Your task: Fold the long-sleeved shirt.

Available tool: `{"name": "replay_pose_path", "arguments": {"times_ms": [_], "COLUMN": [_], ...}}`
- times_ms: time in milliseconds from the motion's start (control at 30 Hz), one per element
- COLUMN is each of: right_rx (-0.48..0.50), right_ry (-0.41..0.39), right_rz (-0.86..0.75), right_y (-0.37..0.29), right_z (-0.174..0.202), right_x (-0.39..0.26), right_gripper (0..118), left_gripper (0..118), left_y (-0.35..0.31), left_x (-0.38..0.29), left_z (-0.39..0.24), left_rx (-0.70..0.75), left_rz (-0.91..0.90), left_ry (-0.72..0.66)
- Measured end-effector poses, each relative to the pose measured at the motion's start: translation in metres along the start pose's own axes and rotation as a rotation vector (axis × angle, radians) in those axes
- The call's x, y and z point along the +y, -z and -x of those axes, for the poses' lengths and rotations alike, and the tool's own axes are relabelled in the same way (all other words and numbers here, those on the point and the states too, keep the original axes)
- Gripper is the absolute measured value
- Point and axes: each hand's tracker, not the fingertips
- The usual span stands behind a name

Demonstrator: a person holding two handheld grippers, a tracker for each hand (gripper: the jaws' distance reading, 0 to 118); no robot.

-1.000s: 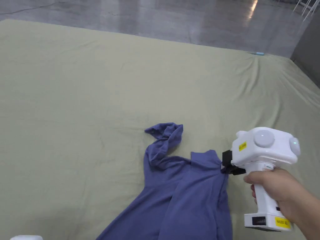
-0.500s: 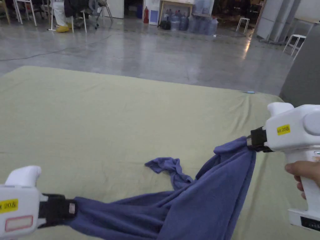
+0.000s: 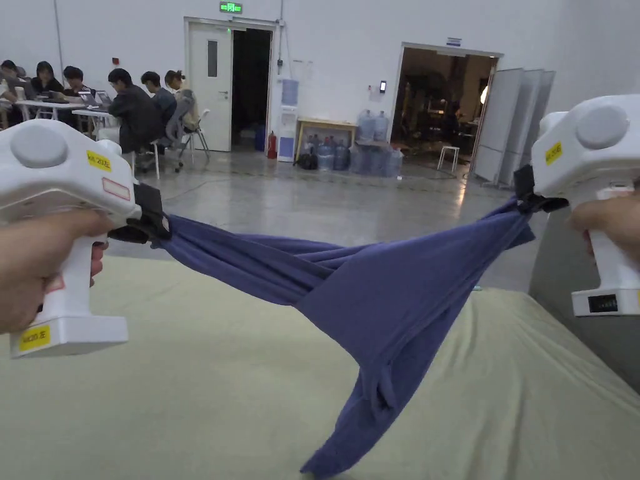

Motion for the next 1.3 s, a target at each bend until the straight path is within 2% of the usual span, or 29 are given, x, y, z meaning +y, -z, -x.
{"name": "replay_pose_path", "arguments": {"times_ms": [133,233,333,533,600,700,767,867,900,967,1033,1133,1300], "right_rx": [-0.023,0.001,0.043,0.112,0.132,0.174,0.169,0.189,0.187,0.197,0.194,0.180,0.212], "right_ry": [0.027,0.024,-0.025,0.011,-0.013,0.034,0.024,0.039,0.037,0.034,0.020,-0.054,0.023], "right_rz": [0.034,0.096,0.177,0.397,0.430,0.485,0.492,0.493,0.491,0.494,0.498,0.550,0.632], "right_y": [0.027,0.050,0.073,0.098,0.087,0.060,0.041,0.005,-0.022,-0.045,-0.067,-0.078,-0.066], "right_z": [0.003,0.007,0.013,0.021,0.023,0.019,0.013,0.010,0.022,0.022,0.028,0.033,0.037], "right_x": [-0.008,-0.049,-0.119,-0.305,-0.357,-0.422,-0.456,-0.485,-0.489,-0.505,-0.524,-0.555,-0.590], "right_gripper": [2,2,2,2,2,2,2,2,2,2,2,2,2], "left_gripper": [0,0,0,0,0,0,0,0,0,0,0,0,0], "left_y": [0.023,0.042,0.063,0.073,0.060,0.028,0.004,-0.026,-0.035,-0.053,-0.067,-0.076,-0.069], "left_x": [0.001,-0.030,-0.082,-0.230,-0.271,-0.320,-0.347,-0.376,-0.384,-0.401,-0.416,-0.442,-0.482], "left_z": [0.000,0.013,0.040,0.108,0.126,0.144,0.155,0.163,0.163,0.162,0.166,0.180,0.205], "left_rx": [0.003,0.029,0.084,0.151,0.136,0.131,0.119,0.097,0.110,0.114,0.113,0.110,0.132], "left_rz": [0.000,0.045,0.174,0.490,0.534,0.590,0.580,0.588,0.585,0.586,0.593,0.609,0.668], "left_ry": [-0.031,-0.014,0.025,-0.061,-0.034,0.054,0.079,0.069,0.078,0.100,0.082,0.029,-0.053]}}
